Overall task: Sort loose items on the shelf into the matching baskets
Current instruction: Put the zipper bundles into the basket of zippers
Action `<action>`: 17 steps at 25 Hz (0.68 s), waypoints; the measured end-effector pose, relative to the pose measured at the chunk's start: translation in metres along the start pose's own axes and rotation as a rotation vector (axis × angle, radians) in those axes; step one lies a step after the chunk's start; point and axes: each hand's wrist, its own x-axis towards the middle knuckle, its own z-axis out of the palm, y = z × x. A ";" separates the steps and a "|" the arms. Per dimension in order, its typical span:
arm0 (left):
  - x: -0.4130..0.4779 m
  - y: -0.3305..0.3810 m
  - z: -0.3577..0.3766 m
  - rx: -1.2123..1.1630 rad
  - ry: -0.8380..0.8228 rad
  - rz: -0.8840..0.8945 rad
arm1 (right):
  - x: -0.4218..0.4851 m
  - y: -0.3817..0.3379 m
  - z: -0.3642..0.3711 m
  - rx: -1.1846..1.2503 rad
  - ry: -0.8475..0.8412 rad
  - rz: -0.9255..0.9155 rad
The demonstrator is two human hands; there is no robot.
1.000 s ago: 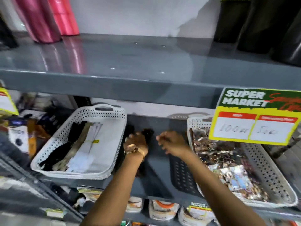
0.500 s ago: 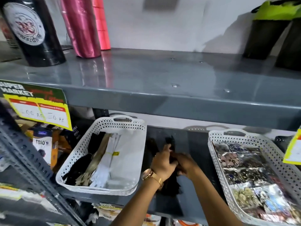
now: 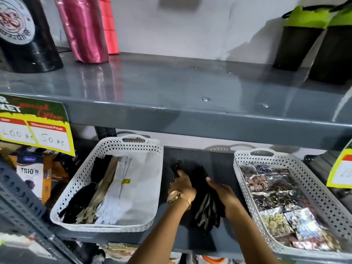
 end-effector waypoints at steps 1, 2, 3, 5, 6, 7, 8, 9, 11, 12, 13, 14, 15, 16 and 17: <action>0.003 -0.001 0.000 -0.056 0.002 -0.009 | -0.004 0.001 -0.003 0.076 0.023 0.016; 0.005 -0.002 0.000 -0.113 -0.004 -0.016 | -0.008 0.001 -0.006 0.141 0.035 0.026; 0.006 -0.003 0.000 -0.180 -0.014 -0.026 | -0.011 0.000 -0.008 0.195 0.036 0.039; 0.006 -0.007 -0.001 -0.296 -0.032 -0.035 | -0.021 -0.008 -0.012 0.269 0.022 0.075; 0.005 -0.008 -0.004 -0.333 -0.031 -0.017 | -0.027 -0.012 -0.013 0.285 0.002 0.087; 0.003 -0.010 -0.008 -0.354 -0.021 0.031 | -0.033 -0.017 -0.013 0.286 -0.034 0.082; 0.000 -0.009 -0.014 -0.367 0.002 0.104 | -0.040 -0.022 -0.012 0.277 -0.071 0.053; -0.004 -0.008 -0.022 -0.388 0.036 0.171 | -0.046 -0.026 -0.010 0.265 -0.099 0.001; -0.014 -0.007 -0.048 -0.475 0.118 0.259 | -0.059 -0.038 0.002 0.234 -0.106 -0.144; -0.017 -0.010 -0.063 -0.516 0.161 0.286 | -0.064 -0.046 0.011 0.212 -0.099 -0.212; -0.020 -0.014 -0.078 -0.543 0.199 0.310 | -0.067 -0.053 0.021 0.200 -0.102 -0.264; -0.022 -0.021 -0.093 -0.567 0.231 0.326 | -0.069 -0.061 0.034 0.194 -0.125 -0.307; -0.024 -0.032 -0.108 -0.598 0.255 0.335 | -0.070 -0.068 0.048 0.178 -0.164 -0.346; -0.025 -0.044 -0.121 -0.628 0.270 0.339 | -0.072 -0.074 0.063 0.152 -0.216 -0.386; -0.025 -0.059 -0.134 -0.631 0.284 0.336 | -0.074 -0.079 0.081 0.118 -0.268 -0.424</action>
